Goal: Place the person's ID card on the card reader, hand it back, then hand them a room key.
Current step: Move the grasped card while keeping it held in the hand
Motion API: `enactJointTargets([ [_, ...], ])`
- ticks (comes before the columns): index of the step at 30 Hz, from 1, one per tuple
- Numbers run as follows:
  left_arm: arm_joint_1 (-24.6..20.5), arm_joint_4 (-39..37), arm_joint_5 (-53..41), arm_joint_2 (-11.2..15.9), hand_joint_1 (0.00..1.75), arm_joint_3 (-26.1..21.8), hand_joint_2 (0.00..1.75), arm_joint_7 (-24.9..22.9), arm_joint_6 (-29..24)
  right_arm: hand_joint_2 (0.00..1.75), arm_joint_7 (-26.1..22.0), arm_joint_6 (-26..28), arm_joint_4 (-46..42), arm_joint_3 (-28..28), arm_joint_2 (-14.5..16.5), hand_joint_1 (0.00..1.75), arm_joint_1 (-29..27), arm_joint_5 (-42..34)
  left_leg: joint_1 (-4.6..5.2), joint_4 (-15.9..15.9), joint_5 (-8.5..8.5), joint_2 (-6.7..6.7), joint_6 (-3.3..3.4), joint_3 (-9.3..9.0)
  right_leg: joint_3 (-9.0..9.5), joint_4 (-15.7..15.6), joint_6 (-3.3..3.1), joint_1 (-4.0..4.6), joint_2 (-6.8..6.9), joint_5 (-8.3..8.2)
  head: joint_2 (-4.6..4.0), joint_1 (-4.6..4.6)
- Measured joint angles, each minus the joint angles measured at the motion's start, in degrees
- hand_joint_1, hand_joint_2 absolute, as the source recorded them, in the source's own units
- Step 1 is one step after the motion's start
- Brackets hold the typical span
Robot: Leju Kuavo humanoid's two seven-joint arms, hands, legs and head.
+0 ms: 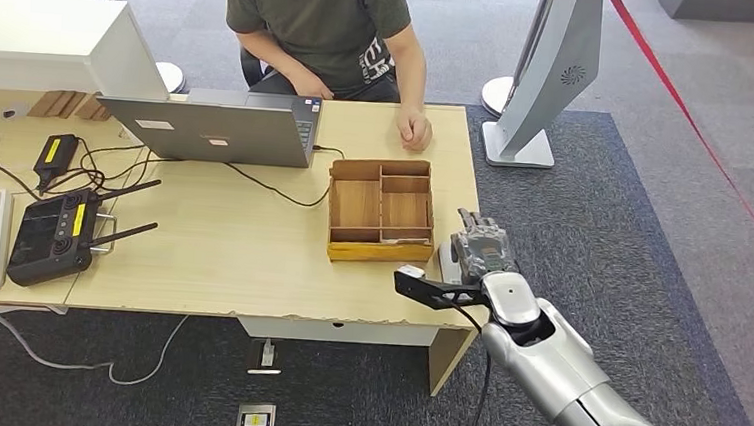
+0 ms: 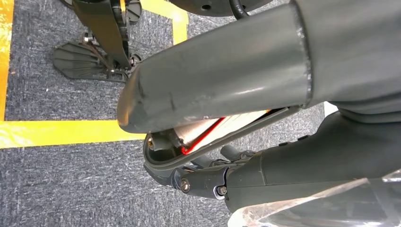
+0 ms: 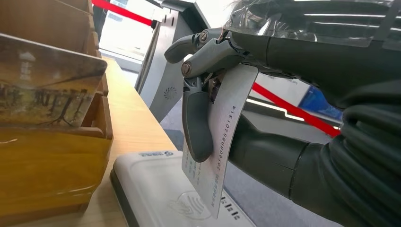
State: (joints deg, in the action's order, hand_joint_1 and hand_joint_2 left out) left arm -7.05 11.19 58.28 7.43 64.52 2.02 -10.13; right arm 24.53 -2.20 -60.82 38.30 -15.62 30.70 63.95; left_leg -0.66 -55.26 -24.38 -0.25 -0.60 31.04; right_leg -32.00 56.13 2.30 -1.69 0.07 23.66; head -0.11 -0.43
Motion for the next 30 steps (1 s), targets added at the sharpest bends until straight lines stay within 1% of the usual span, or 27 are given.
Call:
enactJointTargets([
  [14, -0.01, 0.00, -0.86, -0.02, 0.00, 0.00, 0.00, 0.22, -0.69, 1.75, -0.90, 2.14, 1.62, -1.40, 0.63, 1.75, -2.96, -1.40, 0.00, 0.00, 0.00, 0.01, 0.00, -0.02, 0.01, 0.00, 0.00, 0.00, 0.00, 0.00, 0.00, 0.00],
  [30, -0.01, -0.01, -1.61, -0.02, 0.00, 0.00, 0.00, 1.07, -0.38, 1.75, -1.25, 2.73, 2.79, -2.36, 0.93, 1.75, -3.07, -1.67, 0.00, 0.00, 0.01, 0.01, 0.00, -0.13, 0.11, -0.01, 0.00, 0.00, 0.00, 0.00, -0.01, 0.01],
])
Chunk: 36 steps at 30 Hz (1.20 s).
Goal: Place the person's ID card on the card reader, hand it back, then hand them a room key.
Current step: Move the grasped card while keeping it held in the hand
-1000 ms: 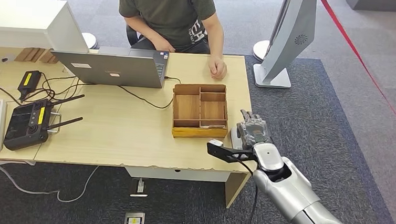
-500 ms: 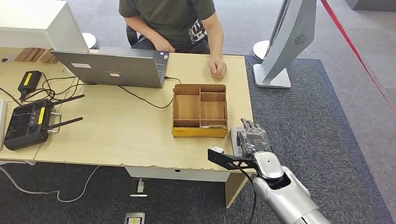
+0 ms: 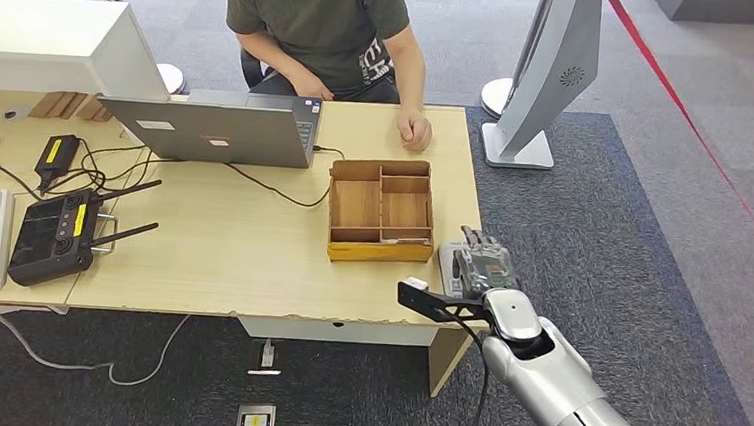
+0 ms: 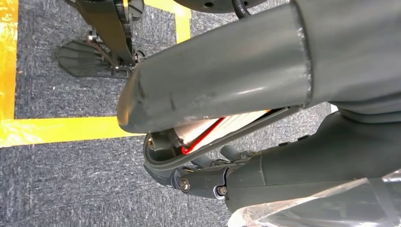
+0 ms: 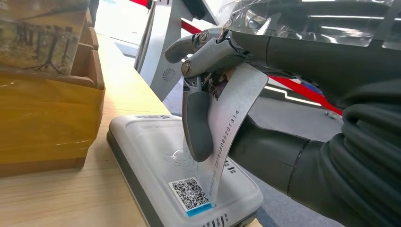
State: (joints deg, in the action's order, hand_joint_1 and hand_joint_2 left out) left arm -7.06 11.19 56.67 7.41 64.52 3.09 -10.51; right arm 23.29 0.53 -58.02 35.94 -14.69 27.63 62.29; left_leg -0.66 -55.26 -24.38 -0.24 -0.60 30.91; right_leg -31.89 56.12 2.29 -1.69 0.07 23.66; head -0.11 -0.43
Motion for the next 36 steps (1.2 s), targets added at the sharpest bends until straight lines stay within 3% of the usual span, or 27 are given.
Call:
enactJointTargets([
  [8, 0.05, -0.02, -0.16, 0.00, 0.00, 0.00, 0.00, 0.16, 0.52, 1.75, 1.50, -2.28, -2.65, -0.31, -1.09, 1.75, 1.23, 1.10, 0.01, 0.00, 0.03, 0.00, 0.00, 0.04, -0.01, 0.02, -0.02, -0.01, -0.01, -0.05, 0.01, -0.01],
  [15, 0.03, 0.00, 0.13, -0.01, 0.00, 0.00, 0.00, -0.49, 0.33, 1.75, 3.60, -6.93, -8.29, 0.52, -0.90, 1.75, 7.83, 4.36, -0.02, 0.00, 0.04, 0.03, -0.02, 0.05, -0.05, 0.04, -0.04, 0.02, -0.02, -0.06, 0.00, 0.00],
  [24, -0.05, 0.01, 0.55, -0.33, 0.00, -0.05, 0.00, -0.47, 0.21, 1.75, 2.28, -2.64, -8.78, 3.49, 4.00, 1.75, 12.45, 4.57, -0.06, 0.00, 0.03, 0.02, -0.02, 0.09, -0.06, 0.04, -0.05, 0.06, -0.01, -0.05, 0.01, 0.00],
  [29, -0.04, 0.01, 1.29, -0.52, 0.00, -0.12, 0.00, -0.06, -0.10, 1.75, 1.85, 0.70, -6.70, 4.71, 7.16, 1.75, 13.63, 0.89, -0.06, 0.00, 0.04, 0.01, -0.02, 0.10, -0.07, 0.04, -0.05, 0.06, -0.01, -0.04, 0.00, -0.01],
  [36, 0.00, 0.01, 1.43, -0.52, 0.00, -0.15, 0.00, -0.90, 0.21, 1.75, 2.21, 2.08, -3.12, 5.53, 9.45, 1.75, 15.25, -0.61, -0.05, 0.00, 0.04, 0.01, -0.02, 0.10, -0.07, 0.03, -0.05, 0.05, -0.01, -0.05, 0.00, -0.01],
])
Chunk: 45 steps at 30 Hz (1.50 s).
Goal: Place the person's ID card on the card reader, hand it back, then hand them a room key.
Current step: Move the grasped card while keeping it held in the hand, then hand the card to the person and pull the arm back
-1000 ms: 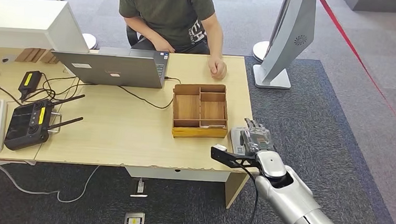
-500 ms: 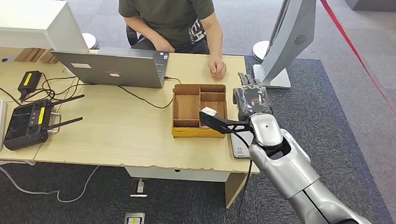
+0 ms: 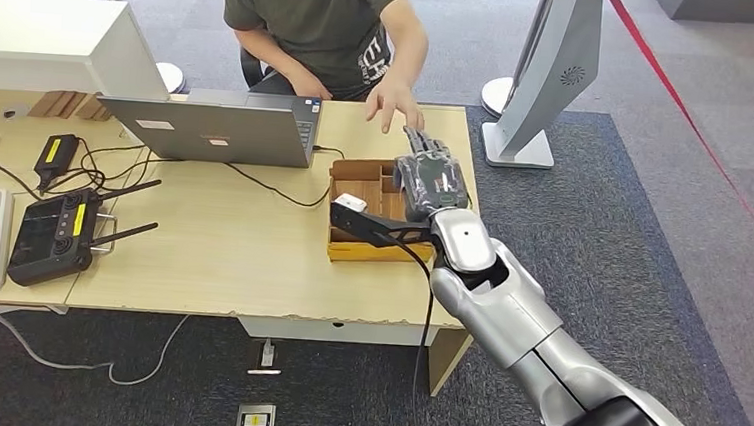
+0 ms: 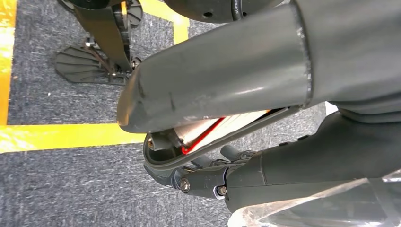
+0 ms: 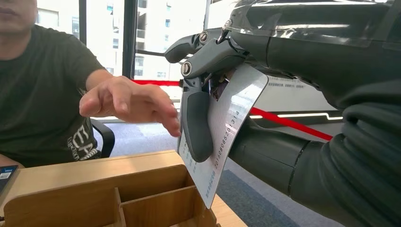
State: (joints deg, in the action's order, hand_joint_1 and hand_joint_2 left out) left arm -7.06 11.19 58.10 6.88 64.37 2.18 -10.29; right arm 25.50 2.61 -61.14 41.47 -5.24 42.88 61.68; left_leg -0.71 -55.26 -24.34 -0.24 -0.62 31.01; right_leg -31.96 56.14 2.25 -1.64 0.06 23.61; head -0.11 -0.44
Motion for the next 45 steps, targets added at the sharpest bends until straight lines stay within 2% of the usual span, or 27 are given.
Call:
enactJointTargets([
  [24, 0.09, 0.00, 0.86, -0.32, 0.00, -1.31, 0.00, -1.53, -0.58, 1.75, 0.69, 0.69, 5.17, 1.25, 2.68, 1.75, 1.46, 0.76, 0.00, 0.00, 0.00, 0.01, 0.00, 0.00, -0.02, 0.00, 0.00, 0.00, 0.00, 0.00, 0.01, 0.01],
  [28, 0.09, 0.00, 1.02, -0.38, 0.00, -1.37, 0.00, -1.94, -0.87, 0.00, 0.01, 2.53, 5.73, 1.29, 2.77, 0.00, 1.41, 1.96, 0.00, 0.00, 0.00, 0.01, 0.00, 0.00, -0.03, 0.00, 0.00, 0.00, 0.00, 0.00, 0.01, 0.00],
  [37, 0.12, 0.00, 1.08, -0.45, 0.00, -1.40, 0.00, -2.71, -0.90, 0.00, -0.57, -1.56, 6.19, 2.39, 2.90, 0.00, 1.50, 6.28, 0.00, 0.00, 0.01, 0.02, -0.01, 0.00, -0.03, 0.00, 0.00, 0.00, 0.00, 0.00, 0.01, 0.00],
  [45, 0.12, 0.00, 0.69, -0.46, 0.00, -1.40, 0.00, -2.22, -0.52, 0.00, 0.09, -0.77, 6.00, 2.30, 2.52, 0.00, 1.55, 8.00, 0.00, -0.01, 0.00, 0.02, -0.01, 0.00, -0.04, 0.00, -0.01, 0.00, 0.00, 0.00, 0.01, 0.00],
])
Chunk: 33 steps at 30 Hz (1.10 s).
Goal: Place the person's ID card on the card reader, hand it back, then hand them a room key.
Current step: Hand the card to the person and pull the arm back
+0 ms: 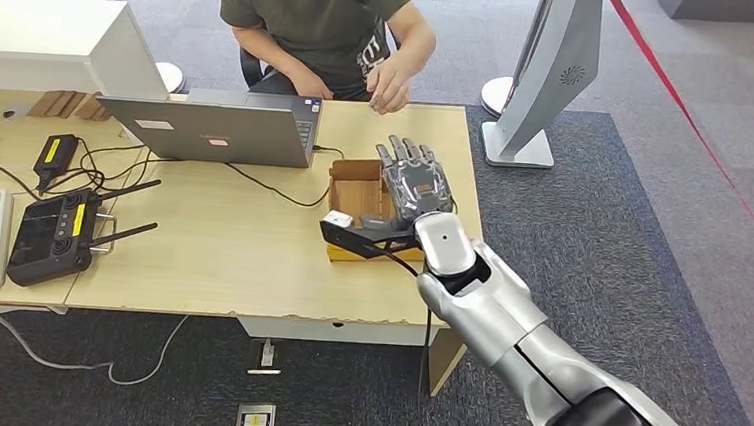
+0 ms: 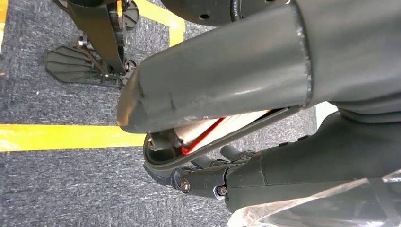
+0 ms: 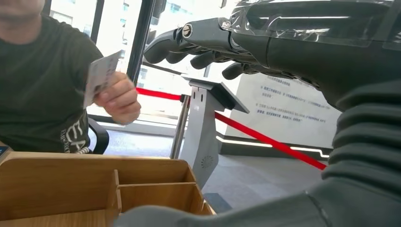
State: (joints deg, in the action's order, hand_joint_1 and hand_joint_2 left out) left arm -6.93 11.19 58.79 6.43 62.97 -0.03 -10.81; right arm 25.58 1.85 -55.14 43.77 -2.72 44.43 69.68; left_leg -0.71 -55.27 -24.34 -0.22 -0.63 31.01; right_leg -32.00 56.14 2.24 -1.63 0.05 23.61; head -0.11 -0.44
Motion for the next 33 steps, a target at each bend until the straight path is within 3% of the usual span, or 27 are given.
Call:
enactJointTargets([
  [7, 0.10, 0.00, -0.36, 0.00, 0.00, 0.00, 0.00, 0.25, 0.02, 0.00, 2.53, 2.04, -3.15, -3.52, -2.83, 0.00, -0.77, -3.71, 0.01, -0.02, 0.00, -0.01, 0.00, -0.02, -0.02, -0.02, 0.00, 0.00, 0.00, 0.00, 0.00, 0.01],
  [20, 0.53, -0.02, -1.87, 0.24, 0.00, 0.02, 0.00, -0.01, 1.07, 0.00, 7.65, 0.41, -18.28, -17.85, -14.70, 0.00, -11.20, -17.98, 0.01, -0.03, -0.05, -0.01, 0.01, -0.01, -0.02, -0.05, 0.01, -0.01, -0.01, 0.00, 0.00, 0.02],
  [25, 0.54, -0.02, -1.79, 0.24, 0.00, 0.01, 0.00, 0.69, 0.69, 0.00, 6.56, 2.87, -23.45, -22.63, -17.16, 0.00, -16.04, -25.58, 0.01, -0.01, -0.07, 0.01, 0.00, 0.01, -0.02, -0.04, 0.00, -0.01, -0.03, 0.01, -0.01, 0.02],
  [33, 0.38, -0.02, -1.70, 0.22, 0.00, 0.00, 0.00, 1.48, 0.13, 0.00, 1.68, 3.79, -29.54, -23.99, -17.89, 0.00, -20.35, -26.05, 0.00, -0.01, -0.06, 0.02, -0.01, 0.01, -0.01, -0.03, 0.00, 0.00, -0.06, 0.01, -0.01, 0.01],
])
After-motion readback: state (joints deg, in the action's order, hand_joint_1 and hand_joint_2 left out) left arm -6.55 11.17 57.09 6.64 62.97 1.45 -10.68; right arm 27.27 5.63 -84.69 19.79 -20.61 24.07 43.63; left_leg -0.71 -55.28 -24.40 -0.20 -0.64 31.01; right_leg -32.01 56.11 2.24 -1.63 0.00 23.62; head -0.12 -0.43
